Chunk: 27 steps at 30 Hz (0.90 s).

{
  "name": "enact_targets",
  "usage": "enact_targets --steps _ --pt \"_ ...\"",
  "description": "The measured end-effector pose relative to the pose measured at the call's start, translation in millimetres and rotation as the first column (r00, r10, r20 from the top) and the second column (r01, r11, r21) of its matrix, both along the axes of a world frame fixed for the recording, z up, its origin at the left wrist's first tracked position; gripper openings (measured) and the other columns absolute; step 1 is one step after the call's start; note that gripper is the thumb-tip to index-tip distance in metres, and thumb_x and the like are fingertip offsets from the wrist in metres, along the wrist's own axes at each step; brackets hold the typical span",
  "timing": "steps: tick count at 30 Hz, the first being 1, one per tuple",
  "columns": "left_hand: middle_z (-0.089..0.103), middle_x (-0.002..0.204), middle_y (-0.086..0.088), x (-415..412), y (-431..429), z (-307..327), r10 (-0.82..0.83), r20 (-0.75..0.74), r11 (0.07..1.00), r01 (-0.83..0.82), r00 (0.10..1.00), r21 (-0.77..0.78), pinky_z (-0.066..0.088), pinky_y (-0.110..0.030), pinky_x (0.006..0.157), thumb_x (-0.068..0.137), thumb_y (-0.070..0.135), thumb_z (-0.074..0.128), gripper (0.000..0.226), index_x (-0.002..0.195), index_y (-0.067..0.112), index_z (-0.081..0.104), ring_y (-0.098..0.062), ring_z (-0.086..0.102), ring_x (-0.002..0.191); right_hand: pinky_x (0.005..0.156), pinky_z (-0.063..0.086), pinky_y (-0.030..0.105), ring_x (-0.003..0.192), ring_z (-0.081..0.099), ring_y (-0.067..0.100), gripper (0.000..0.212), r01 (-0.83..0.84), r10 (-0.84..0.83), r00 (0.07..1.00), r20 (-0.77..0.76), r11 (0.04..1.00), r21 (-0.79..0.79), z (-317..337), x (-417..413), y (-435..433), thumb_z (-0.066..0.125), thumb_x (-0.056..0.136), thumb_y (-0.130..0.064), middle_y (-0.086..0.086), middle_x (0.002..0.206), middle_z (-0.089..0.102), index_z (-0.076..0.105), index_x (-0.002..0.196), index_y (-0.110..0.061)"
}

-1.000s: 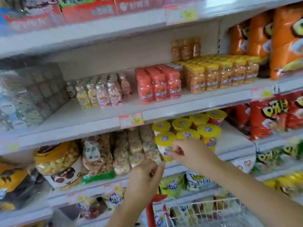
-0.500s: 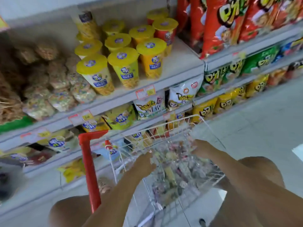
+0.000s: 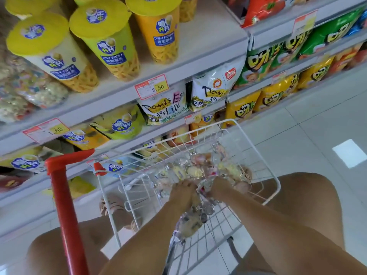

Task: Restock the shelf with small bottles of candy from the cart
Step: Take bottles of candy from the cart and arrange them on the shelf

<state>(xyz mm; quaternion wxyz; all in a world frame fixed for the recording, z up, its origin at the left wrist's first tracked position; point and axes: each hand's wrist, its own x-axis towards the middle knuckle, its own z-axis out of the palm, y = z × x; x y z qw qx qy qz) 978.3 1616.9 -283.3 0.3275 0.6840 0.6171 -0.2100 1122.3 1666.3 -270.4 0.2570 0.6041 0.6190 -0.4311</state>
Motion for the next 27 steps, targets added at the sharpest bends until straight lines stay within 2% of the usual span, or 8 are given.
enact_targets --steps 4,6,11,14,16,19,21,27 --pt "0.039 0.143 -0.002 -7 2 -7 0.097 0.079 0.995 -0.096 0.992 -0.024 0.028 -0.041 0.102 0.079 0.011 0.06 0.063 0.137 0.029 0.042 -0.024 0.029 0.134 0.079 0.056 0.026 0.101 0.063 0.023 0.079 0.014 -0.018 0.995 0.101 0.999 0.048 -7 -2 -9 0.06 0.09 -0.019 0.016 0.121 0.058 0.012 0.148 0.004" --pt "0.047 0.134 -0.001 -17 -2 -12 0.311 0.226 0.946 -0.323 0.923 0.018 0.03 -0.031 0.101 0.083 0.011 0.055 0.046 0.127 0.025 0.055 -0.022 0.035 0.13 0.078 0.056 0.025 0.1 0.063 0.022 0.081 -0.008 0.003 0.995 0.103 0.999 0.048 -11 -4 -9 0.055 0.091 -0.013 0.019 0.128 0.053 0.001 0.149 0.004" --pt "0.055 0.126 -0.011 -47 -13 -16 0.789 0.302 0.532 -0.841 0.535 0.099 0.045 -0.026 0.089 0.084 -0.005 0.051 0.037 0.118 0.008 0.06 -0.026 0.057 0.111 0.079 0.055 0.027 0.097 0.063 0.023 0.087 0.092 -0.093 0.996 0.002 0.991 -0.093 -1 -15 2 0.06 0.091 -0.037 0.02 0.13 0.053 0.009 0.147 0.007" --pt "0.039 0.141 -0.011 -50 -21 -14 0.703 0.088 0.705 -0.708 0.706 0.048 0.047 -0.037 0.092 0.082 -0.014 0.044 0.064 0.14 0.012 0.037 -0.029 0.048 0.122 0.046 0.042 0.018 0.068 0.055 0.014 0.06 0.159 -0.17 0.983 -0.065 0.977 -0.143 6 -17 6 0.056 0.093 -0.032 0.013 0.108 0.062 0.035 0.136 0.004" --pt "0.036 0.143 -0.013 -47 -26 -14 0.603 0.012 0.797 -0.603 0.798 0.039 0.047 -0.038 0.087 0.08 -0.015 0.044 0.074 0.146 0.013 0.024 -0.029 0.046 0.124 0.041 0.035 0.018 0.057 0.047 0.01 0.037 0.18 -0.198 0.974 -0.108 0.971 -0.157 5 -16 6 0.056 0.093 -0.028 0.004 0.08 0.055 0.046 0.116 -0.001" --pt "0.049 0.129 -0.017 -41 -29 -20 0.645 -0.021 0.764 -0.644 0.764 0.023 0.046 -0.034 0.071 0.081 -0.014 0.047 0.07 0.144 0.007 0.023 -0.029 0.054 0.111 0.049 0.04 0.022 0.052 0.047 0.013 0.023 0.207 -0.237 0.958 -0.163 0.962 -0.179 -3 -16 4 0.059 0.091 -0.023 0.002 0.064 0.047 0.045 0.083 -0.006" --pt "0.057 0.117 -0.017 -41 -31 -26 0.711 0.004 0.703 -0.711 0.703 -0.001 0.043 -0.03 0.066 0.082 -0.01 0.049 0.067 0.142 0.003 0.023 -0.029 0.059 0.103 0.055 0.043 0.025 0.058 0.051 0.017 0.022 0.228 -0.264 0.948 -0.18 0.953 -0.2 -4 -14 4 0.059 0.091 -0.022 0.006 0.071 0.053 0.047 0.085 -0.005" --pt "0.049 0.131 -0.012 -45 -24 -31 0.709 0.084 0.705 -0.707 0.7 -0.057 0.047 -0.039 0.09 0.079 0.001 0.062 0.068 0.141 0.011 0.034 -0.032 0.047 0.118 0.054 0.047 0.025 0.056 0.053 0.016 0.019 0.329 -0.382 0.897 -0.222 0.913 -0.243 -2 -6 5 0.062 0.09 -0.016 0.006 0.066 0.055 0.047 0.081 -0.007"
